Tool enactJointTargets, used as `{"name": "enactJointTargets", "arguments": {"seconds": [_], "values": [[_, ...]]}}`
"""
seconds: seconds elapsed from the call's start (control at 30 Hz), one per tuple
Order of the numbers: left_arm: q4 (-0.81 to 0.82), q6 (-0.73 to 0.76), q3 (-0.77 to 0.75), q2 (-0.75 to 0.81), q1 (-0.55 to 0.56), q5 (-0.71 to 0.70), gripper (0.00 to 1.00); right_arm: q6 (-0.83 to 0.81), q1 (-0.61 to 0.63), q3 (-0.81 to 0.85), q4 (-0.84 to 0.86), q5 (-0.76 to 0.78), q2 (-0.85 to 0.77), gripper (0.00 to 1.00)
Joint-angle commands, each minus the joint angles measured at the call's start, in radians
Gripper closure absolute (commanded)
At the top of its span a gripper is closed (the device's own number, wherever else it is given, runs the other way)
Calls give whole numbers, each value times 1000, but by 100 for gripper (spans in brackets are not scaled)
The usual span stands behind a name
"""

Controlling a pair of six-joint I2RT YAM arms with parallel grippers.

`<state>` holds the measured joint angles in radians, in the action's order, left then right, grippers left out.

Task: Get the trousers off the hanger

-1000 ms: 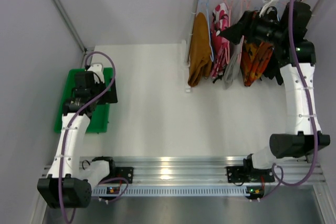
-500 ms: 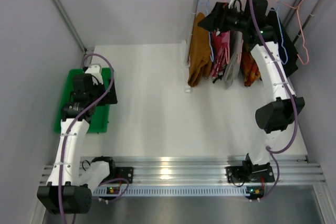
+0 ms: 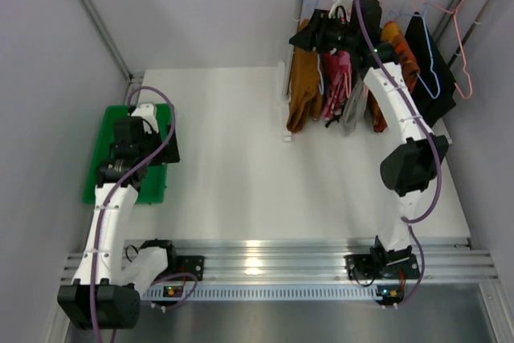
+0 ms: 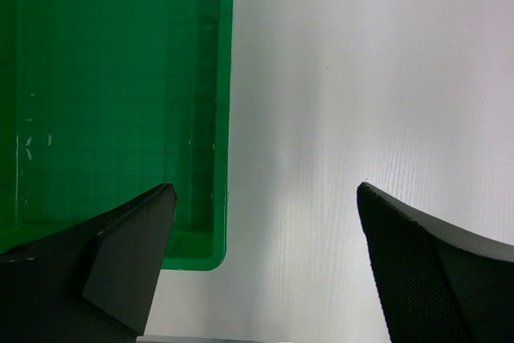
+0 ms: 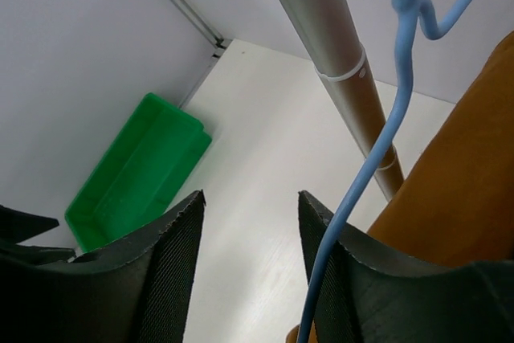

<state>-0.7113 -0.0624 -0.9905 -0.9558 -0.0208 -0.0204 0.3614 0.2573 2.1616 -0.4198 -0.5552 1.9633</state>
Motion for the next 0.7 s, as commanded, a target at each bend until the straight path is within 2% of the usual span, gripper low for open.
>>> {"name": "enactJointTargets", "arguments": {"seconds": [0.0, 0.13, 0.3, 0.43, 0.63, 0.67], "values": [[50, -19, 7, 19, -4, -6, 1, 77, 7, 12, 140, -95, 28, 51], [53, -22, 13, 17, -2, -6, 1, 120, 3, 18, 164, -150, 35, 59], [56, -27, 13, 11, -2, 2, 1, 181, -4, 14, 200, -210, 52, 63], [56, -27, 12, 2, -4, 5, 1, 253, -6, 6, 263, -261, 59, 82], [56, -27, 13, 2, -4, 10, 1, 342, -13, -2, 351, -317, 48, 100], [56, -27, 13, 3, -4, 10, 1, 364, -16, 0, 372, -327, 49, 100]]}}
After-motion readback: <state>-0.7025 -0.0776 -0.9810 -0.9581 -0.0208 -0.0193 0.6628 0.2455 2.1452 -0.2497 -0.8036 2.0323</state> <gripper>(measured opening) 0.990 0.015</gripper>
